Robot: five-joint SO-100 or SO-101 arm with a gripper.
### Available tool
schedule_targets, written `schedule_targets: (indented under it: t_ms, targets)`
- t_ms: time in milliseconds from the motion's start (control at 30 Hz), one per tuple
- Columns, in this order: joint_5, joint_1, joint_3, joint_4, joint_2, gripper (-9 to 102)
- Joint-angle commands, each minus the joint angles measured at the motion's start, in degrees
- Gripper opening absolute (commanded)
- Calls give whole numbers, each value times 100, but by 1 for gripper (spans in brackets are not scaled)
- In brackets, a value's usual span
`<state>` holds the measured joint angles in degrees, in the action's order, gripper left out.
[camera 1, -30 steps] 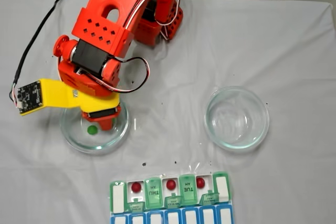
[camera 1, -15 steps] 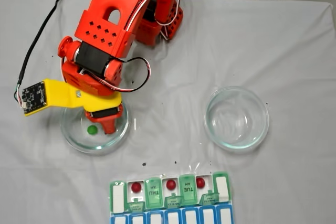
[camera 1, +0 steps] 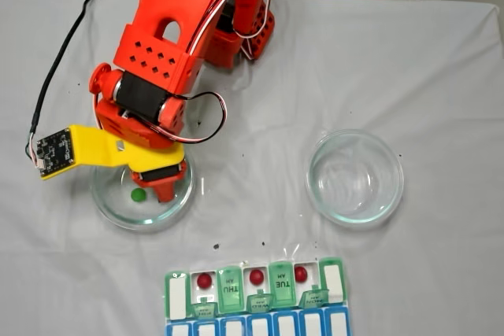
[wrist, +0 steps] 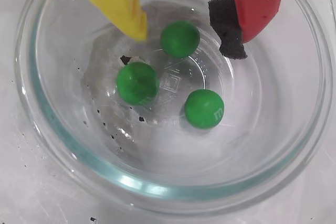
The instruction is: Sort medicines into box.
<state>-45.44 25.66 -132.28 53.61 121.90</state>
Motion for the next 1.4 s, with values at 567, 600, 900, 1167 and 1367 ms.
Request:
schedule_targets:
  t_ms: [567, 600, 900, 1167, 1367]
  targets:
    - [-97, -114, 1020, 615, -861, 22]
    - [-105, -114, 1020, 633, -853, 20]
    - [-62, -105, 835, 527, -668, 9]
    - [-88, -114, 633, 413, -439, 3]
    - [97, -62, 246, 176, 501, 0]
